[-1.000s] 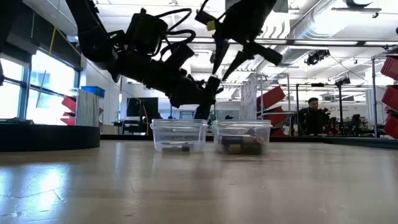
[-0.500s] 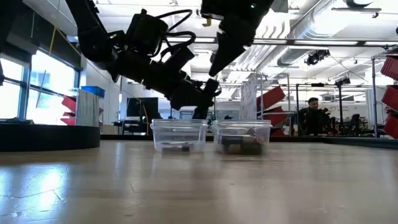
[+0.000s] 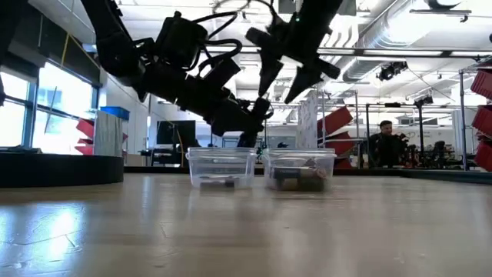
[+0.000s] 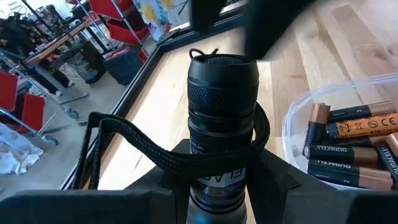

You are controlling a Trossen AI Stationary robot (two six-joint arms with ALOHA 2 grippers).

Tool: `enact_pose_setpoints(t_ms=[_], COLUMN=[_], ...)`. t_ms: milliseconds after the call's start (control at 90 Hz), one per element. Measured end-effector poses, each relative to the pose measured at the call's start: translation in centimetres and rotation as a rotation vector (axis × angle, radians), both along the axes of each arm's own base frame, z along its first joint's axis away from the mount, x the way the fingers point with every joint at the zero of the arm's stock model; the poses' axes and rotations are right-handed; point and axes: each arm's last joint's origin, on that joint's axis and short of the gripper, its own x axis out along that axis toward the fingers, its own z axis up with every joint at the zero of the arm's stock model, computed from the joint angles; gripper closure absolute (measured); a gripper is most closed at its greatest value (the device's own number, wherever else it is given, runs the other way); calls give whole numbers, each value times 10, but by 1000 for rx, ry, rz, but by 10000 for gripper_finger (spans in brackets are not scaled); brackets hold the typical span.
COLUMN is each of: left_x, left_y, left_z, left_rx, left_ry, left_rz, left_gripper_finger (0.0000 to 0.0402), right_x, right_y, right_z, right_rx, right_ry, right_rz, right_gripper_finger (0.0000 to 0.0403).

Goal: Insert battery
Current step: Open the black flashlight lid

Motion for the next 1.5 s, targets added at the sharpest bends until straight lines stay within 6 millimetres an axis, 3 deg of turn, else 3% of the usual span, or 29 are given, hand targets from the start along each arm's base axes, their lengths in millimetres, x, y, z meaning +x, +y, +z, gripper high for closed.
enact_pose_setpoints(t_ms=[233,711,989,1200,1500], left_x=[0,0,0,0,0], left_y=[1,0,0,-1,-1], left_z=[-1,0,-1,1,0], left_rx=[3,5,5,3,-3], left_ry=[2,-6,2,-11,-10], left_rz=[10,11,16,12,11], left_gripper_finger=[305,304,304,304,304], right_x=[5,6,6,9,16], right_y=[-17,-14,-11,-21,-27], right_z=[0,2,3,5,-9], right_rx=[148,276,289,259,280], right_ry=[-79,-125,-133,-176,-149], right_rz=[8,25,12,-17,3], right_gripper_finger=[161,202,208,208,227])
